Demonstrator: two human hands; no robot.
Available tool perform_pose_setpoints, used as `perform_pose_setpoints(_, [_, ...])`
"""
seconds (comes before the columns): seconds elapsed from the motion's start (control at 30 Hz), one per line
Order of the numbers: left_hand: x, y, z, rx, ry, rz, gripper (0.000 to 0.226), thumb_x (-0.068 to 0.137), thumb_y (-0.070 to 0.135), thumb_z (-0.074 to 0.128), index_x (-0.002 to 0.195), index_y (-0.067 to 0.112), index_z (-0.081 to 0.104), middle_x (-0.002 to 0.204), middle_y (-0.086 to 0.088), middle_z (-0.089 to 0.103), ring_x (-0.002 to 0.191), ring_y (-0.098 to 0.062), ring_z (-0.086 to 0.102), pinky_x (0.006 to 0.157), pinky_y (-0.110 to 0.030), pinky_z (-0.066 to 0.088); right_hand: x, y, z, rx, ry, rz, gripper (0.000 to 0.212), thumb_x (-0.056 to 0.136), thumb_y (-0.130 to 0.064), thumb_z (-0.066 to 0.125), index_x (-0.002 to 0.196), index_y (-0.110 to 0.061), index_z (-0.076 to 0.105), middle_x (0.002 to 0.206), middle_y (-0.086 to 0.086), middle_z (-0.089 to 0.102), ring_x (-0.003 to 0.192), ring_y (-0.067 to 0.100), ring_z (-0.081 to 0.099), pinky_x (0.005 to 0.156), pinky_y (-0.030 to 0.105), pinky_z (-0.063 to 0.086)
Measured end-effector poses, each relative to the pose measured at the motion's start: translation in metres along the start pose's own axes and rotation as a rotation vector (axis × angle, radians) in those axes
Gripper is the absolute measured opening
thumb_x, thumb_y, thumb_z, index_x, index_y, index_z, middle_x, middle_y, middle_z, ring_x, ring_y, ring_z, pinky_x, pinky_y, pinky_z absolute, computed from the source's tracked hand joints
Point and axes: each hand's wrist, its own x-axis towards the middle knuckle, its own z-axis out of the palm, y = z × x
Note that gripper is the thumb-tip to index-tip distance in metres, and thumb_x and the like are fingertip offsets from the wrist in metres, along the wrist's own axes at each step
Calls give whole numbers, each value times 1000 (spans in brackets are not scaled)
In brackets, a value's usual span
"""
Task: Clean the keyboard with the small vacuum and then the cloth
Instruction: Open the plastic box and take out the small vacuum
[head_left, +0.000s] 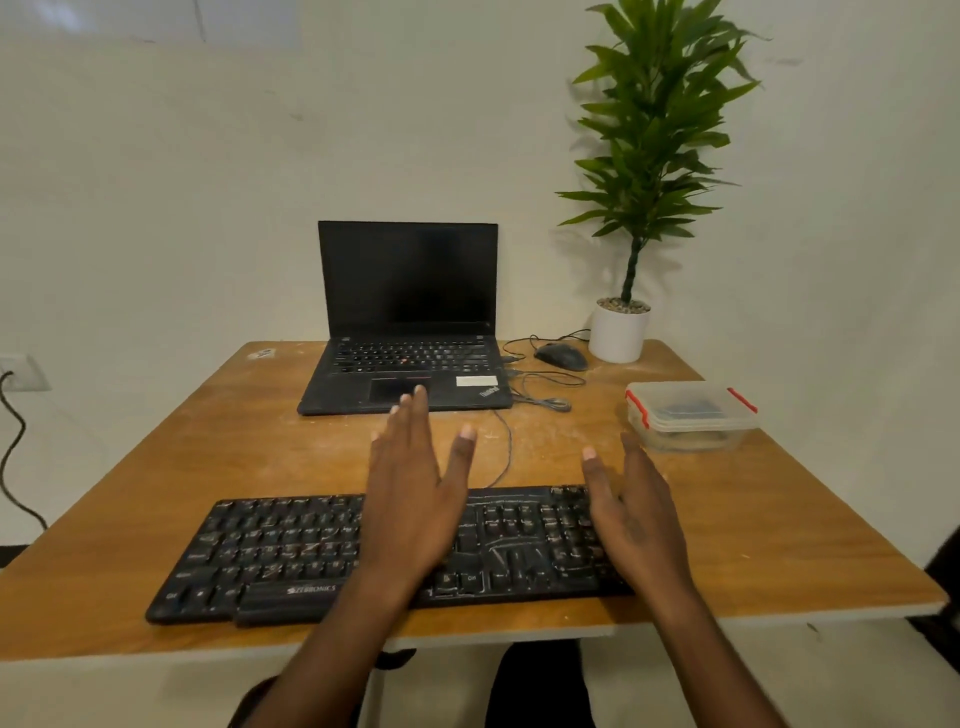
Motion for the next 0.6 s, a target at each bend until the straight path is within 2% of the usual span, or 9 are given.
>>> perform_pose_setpoints(0.13, [30,40,51,-3,-117,100,81,103,70,22,169,27,1,176,4,3,162,-11,-1,132,-38,1,29,8,-8,-44,69,-65,71,99,-67,32,159,-30,20,165,-4,24,152,18,19,123,49,20])
perform_pose_setpoints(0.2, [43,58,77,-8,-158,133,78,106,67,24,169,25,4,177,3,6,162,-12,1,132,-38,1,46,15,-17,-84,104,-92,70,100,-64,31,158,-26,23,165,-1,26,152,18,19,123,49,20])
perform_pose_setpoints(0.3, [59,81,112,4,-234,147,77,107,64,25,169,22,6,177,0,6,162,-16,3,133,-40,2,74,29,-31,-199,110,-65,69,102,-59,29,160,-21,20,167,2,18,154,19,11,126,46,10])
perform_pose_setpoints(0.4, [73,100,144,14,-304,155,75,109,62,24,169,20,6,177,-2,6,163,-18,3,132,-41,2,106,51,-46,-312,115,-34,74,100,-64,23,160,-21,18,168,1,11,155,19,5,124,41,-1])
perform_pose_setpoints(0.6, [88,120,199,4,-444,154,72,111,56,24,169,19,3,177,-4,7,163,-22,6,132,-43,10,158,102,-79,-471,154,76,75,100,-62,16,159,-16,18,168,9,10,155,27,6,124,47,0])
